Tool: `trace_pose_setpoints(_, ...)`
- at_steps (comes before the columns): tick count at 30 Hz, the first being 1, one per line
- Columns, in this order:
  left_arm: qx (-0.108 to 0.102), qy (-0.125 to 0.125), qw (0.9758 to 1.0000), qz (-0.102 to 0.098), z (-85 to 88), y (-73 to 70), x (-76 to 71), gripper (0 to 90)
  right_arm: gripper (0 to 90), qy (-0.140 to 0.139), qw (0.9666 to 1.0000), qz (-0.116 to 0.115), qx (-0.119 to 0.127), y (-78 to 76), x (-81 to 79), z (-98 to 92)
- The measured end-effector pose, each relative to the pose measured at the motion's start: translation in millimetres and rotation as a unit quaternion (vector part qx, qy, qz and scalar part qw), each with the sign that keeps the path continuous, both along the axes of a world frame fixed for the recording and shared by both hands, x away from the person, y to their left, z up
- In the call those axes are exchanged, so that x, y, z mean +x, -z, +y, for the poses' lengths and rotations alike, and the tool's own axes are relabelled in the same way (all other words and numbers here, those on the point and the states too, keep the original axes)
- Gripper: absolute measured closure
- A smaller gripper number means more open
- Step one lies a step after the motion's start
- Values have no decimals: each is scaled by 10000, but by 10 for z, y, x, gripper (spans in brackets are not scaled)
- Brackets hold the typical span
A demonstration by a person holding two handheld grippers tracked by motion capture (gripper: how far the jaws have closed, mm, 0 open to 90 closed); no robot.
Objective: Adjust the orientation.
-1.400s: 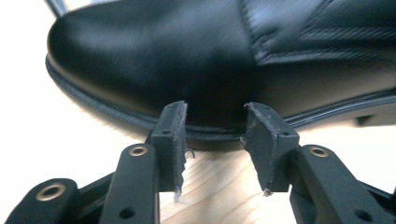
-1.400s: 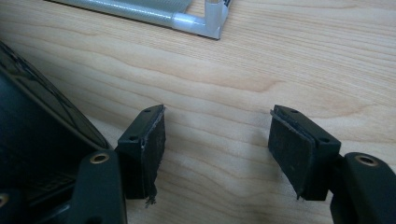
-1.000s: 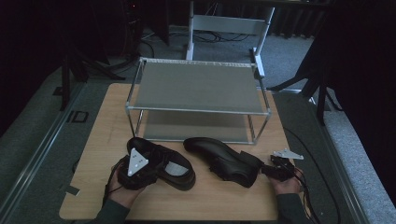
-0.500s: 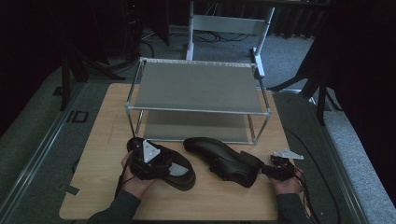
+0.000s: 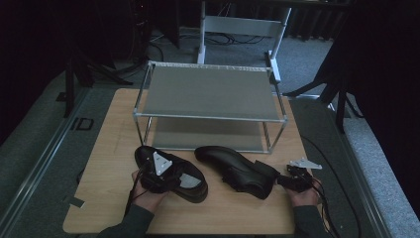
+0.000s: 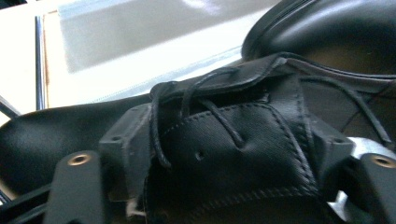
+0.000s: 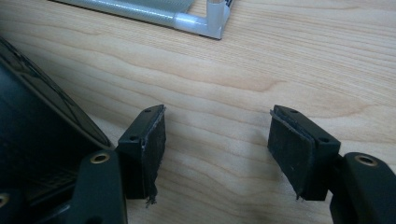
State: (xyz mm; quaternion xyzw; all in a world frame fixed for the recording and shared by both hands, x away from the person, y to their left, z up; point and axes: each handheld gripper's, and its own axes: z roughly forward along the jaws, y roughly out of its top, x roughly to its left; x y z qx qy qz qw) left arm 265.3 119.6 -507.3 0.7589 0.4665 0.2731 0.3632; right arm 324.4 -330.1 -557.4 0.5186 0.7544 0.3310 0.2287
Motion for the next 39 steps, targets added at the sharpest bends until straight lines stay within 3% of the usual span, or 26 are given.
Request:
trace_pose_setpoints(5,-58,53,10000,29,-62,-7,-30,328,361,-4,10000,0,3,0,2,0)
trace_pose_setpoints(12,-126,407,9991,75,-191,-15,-95,349,366,-5,10000,5,6,-1,2,2)
trace_pose_setpoints(24,-288,1006,9945,107,-581,-11,-211,350,380,-22,10000,21,-2,-8,5,8)
trace_pose_setpoints(29,-302,1068,9938,87,-663,2,-236,346,426,-48,10000,50,32,-19,6,13)
trace_pose_setpoints(33,-614,1107,9919,116,-572,5,-206,327,464,-38,9998,-189,99,-106,-36,28)
trace_pose_setpoints(39,-456,1232,9913,66,-551,-17,-235,296,472,-63,9980,-550,293,-325,-146,40)
